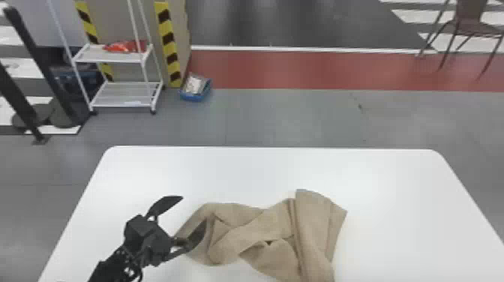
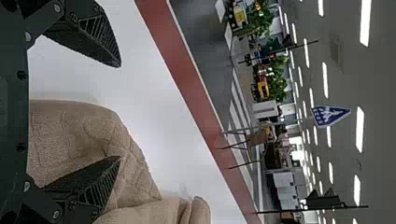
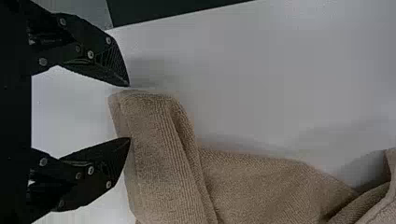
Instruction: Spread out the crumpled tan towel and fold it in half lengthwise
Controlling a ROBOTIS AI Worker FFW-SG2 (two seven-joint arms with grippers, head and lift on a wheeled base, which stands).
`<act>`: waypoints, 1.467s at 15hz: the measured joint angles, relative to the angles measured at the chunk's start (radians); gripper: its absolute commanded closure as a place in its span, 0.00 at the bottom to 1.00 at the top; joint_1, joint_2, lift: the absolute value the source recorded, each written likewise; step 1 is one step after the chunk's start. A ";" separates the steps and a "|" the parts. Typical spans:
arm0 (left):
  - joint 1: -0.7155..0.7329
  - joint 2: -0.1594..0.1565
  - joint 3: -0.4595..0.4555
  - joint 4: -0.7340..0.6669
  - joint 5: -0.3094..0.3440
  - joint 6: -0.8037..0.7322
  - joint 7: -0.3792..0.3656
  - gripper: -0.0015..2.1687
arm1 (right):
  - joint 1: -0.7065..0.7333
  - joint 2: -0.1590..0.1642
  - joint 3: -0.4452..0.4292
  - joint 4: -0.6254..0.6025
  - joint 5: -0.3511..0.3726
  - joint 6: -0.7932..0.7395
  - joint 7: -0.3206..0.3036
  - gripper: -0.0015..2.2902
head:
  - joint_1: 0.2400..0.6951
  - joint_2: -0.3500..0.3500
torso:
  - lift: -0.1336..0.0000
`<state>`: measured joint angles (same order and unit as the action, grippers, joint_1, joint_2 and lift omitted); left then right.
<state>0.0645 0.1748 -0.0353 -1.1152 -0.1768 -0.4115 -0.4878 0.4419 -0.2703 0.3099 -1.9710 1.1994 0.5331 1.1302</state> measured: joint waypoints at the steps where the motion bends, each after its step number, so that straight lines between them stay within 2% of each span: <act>1: 0.001 0.000 0.000 0.000 -0.001 0.000 0.000 0.09 | -0.002 0.001 0.001 0.002 0.000 0.000 0.003 0.38 | 1.00 0.47 | 1.00; 5: 0.005 0.000 0.000 0.000 -0.001 0.000 0.000 0.09 | -0.009 0.003 -0.006 0.001 -0.009 0.006 0.012 0.73 | 1.00 0.47 | 1.00; 7: 0.008 0.001 0.001 0.000 -0.001 0.000 -0.001 0.09 | -0.011 0.005 -0.021 -0.006 -0.034 0.005 -0.002 0.73 | 1.00 0.47 | 1.00; 10: 0.011 0.001 0.002 -0.001 -0.003 0.000 -0.003 0.09 | -0.010 0.016 -0.078 -0.052 -0.124 -0.007 -0.010 0.73 | 1.00 0.47 | 1.00; 13: 0.016 0.002 0.002 -0.011 -0.004 0.000 -0.014 0.09 | -0.041 0.060 -0.199 -0.109 -0.233 -0.038 -0.035 0.73 | 1.00 0.46 | 1.00; 16: 0.025 0.003 0.020 -0.025 -0.005 -0.011 -0.050 0.09 | -0.118 0.117 -0.314 -0.120 -0.318 -0.021 -0.092 0.73 | 1.00 0.41 | 1.00; 18: 0.037 0.004 0.025 -0.038 -0.007 -0.018 -0.069 0.09 | -0.158 0.142 -0.360 -0.113 -0.353 0.024 -0.170 0.73 | 1.00 0.36 | 1.00; 20: 0.064 0.009 0.027 -0.069 -0.012 -0.021 -0.120 0.09 | -0.182 0.152 -0.367 -0.095 -0.367 0.088 -0.279 0.73 | 1.00 0.30 | 1.00; 22: 0.089 0.021 0.028 -0.099 -0.016 -0.023 -0.172 0.09 | -0.208 0.157 -0.358 -0.079 -0.383 0.183 -0.360 0.73 | 1.00 0.25 | 1.00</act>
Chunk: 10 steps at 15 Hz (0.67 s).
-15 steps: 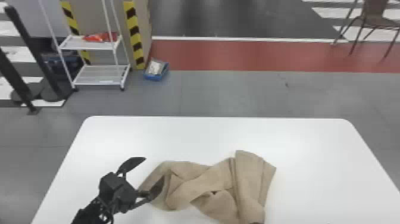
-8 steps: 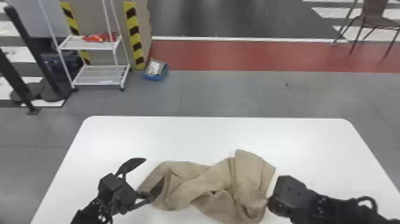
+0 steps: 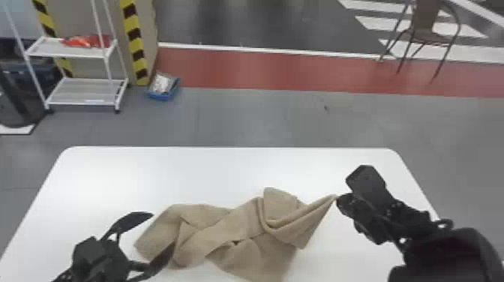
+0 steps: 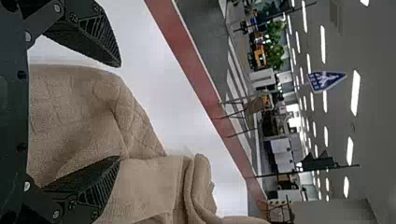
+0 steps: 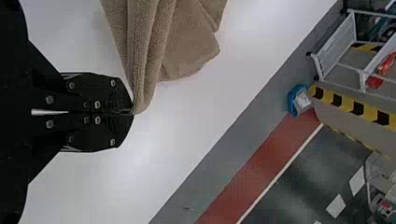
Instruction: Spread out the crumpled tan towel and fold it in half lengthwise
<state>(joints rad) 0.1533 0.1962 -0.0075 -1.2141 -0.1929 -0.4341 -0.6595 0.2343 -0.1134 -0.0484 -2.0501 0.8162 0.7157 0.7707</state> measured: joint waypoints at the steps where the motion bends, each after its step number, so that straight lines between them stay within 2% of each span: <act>1: 0.013 0.010 0.002 -0.012 -0.001 -0.002 -0.019 0.09 | -0.013 0.001 0.006 0.003 -0.013 0.050 -0.037 0.73 | 1.00 0.24 | 1.00; 3: 0.048 0.026 0.014 -0.041 -0.002 -0.011 -0.034 0.09 | -0.029 0.001 0.022 0.005 -0.033 0.121 -0.096 0.73 | 1.00 0.23 | 1.00; 5: 0.092 0.032 0.036 -0.078 -0.001 -0.019 -0.053 0.09 | -0.042 0.005 0.038 -0.002 -0.049 0.149 -0.125 0.73 | 1.00 0.24 | 1.00; 10: 0.158 0.029 0.039 -0.133 -0.014 -0.010 -0.063 0.09 | -0.129 0.024 0.065 -0.020 -0.057 0.286 -0.128 0.73 | 1.00 0.24 | 1.00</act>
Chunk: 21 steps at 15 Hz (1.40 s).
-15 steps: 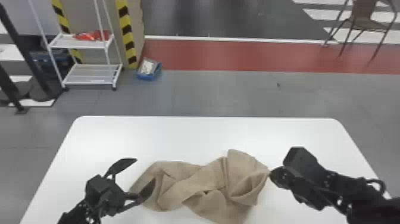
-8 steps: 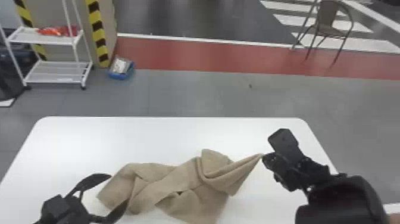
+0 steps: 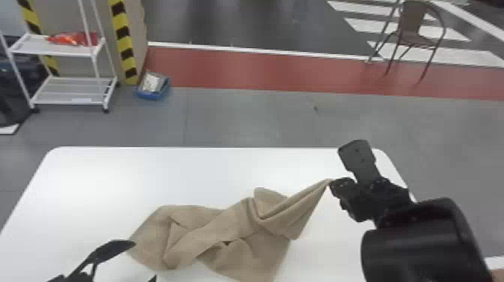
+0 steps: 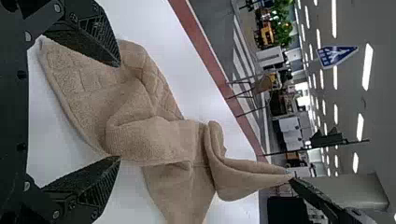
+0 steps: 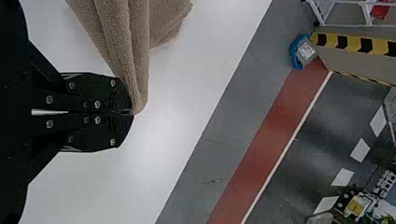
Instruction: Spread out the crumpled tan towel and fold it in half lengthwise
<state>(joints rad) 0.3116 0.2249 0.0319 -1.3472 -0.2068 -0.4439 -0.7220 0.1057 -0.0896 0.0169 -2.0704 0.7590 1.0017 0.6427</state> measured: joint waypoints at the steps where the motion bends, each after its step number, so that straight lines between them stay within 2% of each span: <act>1: 0.007 -0.005 -0.005 -0.002 -0.007 0.001 0.001 0.09 | -0.016 0.000 0.006 0.000 0.000 0.028 0.000 0.73 | 1.00 0.24 | 1.00; 4: 0.018 -0.012 -0.033 -0.006 -0.014 0.002 0.005 0.10 | -0.046 0.001 0.013 -0.001 0.000 0.086 0.000 0.73 | 1.00 0.19 | 1.00; 7: 0.020 -0.020 -0.072 -0.003 -0.030 0.016 0.043 0.10 | -0.052 0.001 0.016 -0.001 0.000 0.098 0.000 0.73 | 1.00 0.17 | 1.00; 9: 0.013 -0.029 -0.092 0.009 -0.039 0.033 0.073 0.15 | -0.052 0.001 0.019 -0.001 0.000 0.099 0.000 0.73 | 1.00 0.15 | 1.00; 11: 0.001 -0.035 -0.108 0.022 -0.040 0.058 0.105 0.16 | -0.052 0.001 0.023 -0.004 0.000 0.099 0.000 0.73 | 1.00 0.15 | 1.00; 13: -0.016 -0.040 -0.125 0.046 -0.040 0.080 0.130 0.23 | -0.052 0.001 0.025 -0.008 0.000 0.099 0.000 0.73 | 1.00 0.15 | 1.00; 21: -0.049 -0.038 -0.135 0.101 -0.038 0.131 0.166 0.24 | -0.052 0.001 0.019 -0.027 0.000 0.102 0.000 0.73 | 1.00 0.17 | 1.00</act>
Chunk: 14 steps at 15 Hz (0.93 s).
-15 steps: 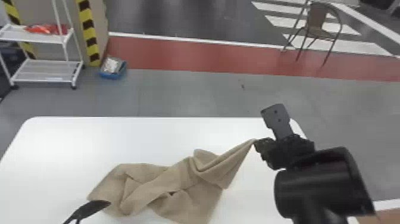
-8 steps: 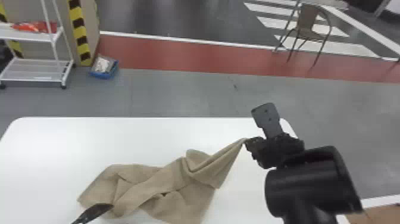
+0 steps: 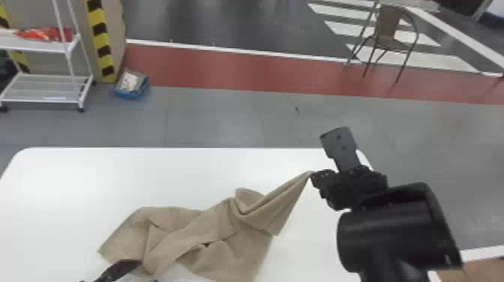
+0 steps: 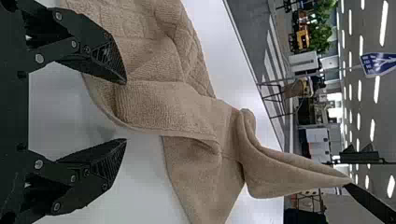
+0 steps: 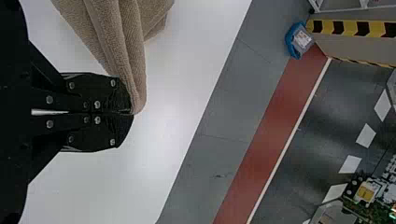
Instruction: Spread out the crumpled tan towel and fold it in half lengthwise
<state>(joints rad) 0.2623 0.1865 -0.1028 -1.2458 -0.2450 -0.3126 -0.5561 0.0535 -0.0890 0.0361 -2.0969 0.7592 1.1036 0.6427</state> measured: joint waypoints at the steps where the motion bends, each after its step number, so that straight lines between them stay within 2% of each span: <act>1: 0.000 0.002 0.004 0.000 0.000 0.002 0.009 0.35 | 0.000 0.000 -0.001 0.000 0.000 -0.001 0.000 0.73 | 1.00 0.18 | 1.00; 2: 0.000 0.002 0.005 0.000 0.000 0.005 0.018 0.49 | 0.000 0.000 -0.001 0.000 0.000 -0.001 0.000 0.73 | 1.00 0.18 | 1.00; 3: -0.002 0.001 0.005 -0.001 0.000 0.020 0.023 0.58 | 0.001 0.000 -0.002 0.000 0.000 -0.002 0.000 0.73 | 1.00 0.19 | 1.00; 5: -0.012 0.000 0.006 -0.001 0.000 0.062 0.024 0.58 | 0.003 0.000 -0.007 0.000 0.000 -0.003 0.001 0.73 | 1.00 0.19 | 1.00; 6: -0.016 0.001 0.008 -0.002 0.000 0.080 0.023 0.66 | 0.005 0.000 -0.011 0.000 -0.001 -0.005 0.002 0.73 | 1.00 0.20 | 1.00; 8: -0.017 0.002 0.029 -0.013 0.001 0.108 0.020 0.67 | 0.004 -0.001 -0.026 0.000 -0.001 -0.008 0.002 0.73 | 1.00 0.20 | 1.00; 10: -0.013 0.003 0.087 -0.067 0.011 0.166 -0.009 0.67 | -0.003 -0.003 -0.053 0.000 -0.003 -0.009 0.002 0.73 | 1.00 0.23 | 1.00; 14: 0.036 -0.006 0.270 -0.302 0.070 0.313 -0.110 0.67 | -0.017 -0.014 -0.103 -0.018 -0.006 -0.009 0.012 0.73 | 1.00 0.32 | 1.00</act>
<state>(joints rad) 0.2986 0.1804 0.1674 -1.5478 -0.1746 0.0000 -0.6661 0.0363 -0.1029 -0.0669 -2.1153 0.7533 1.0945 0.6543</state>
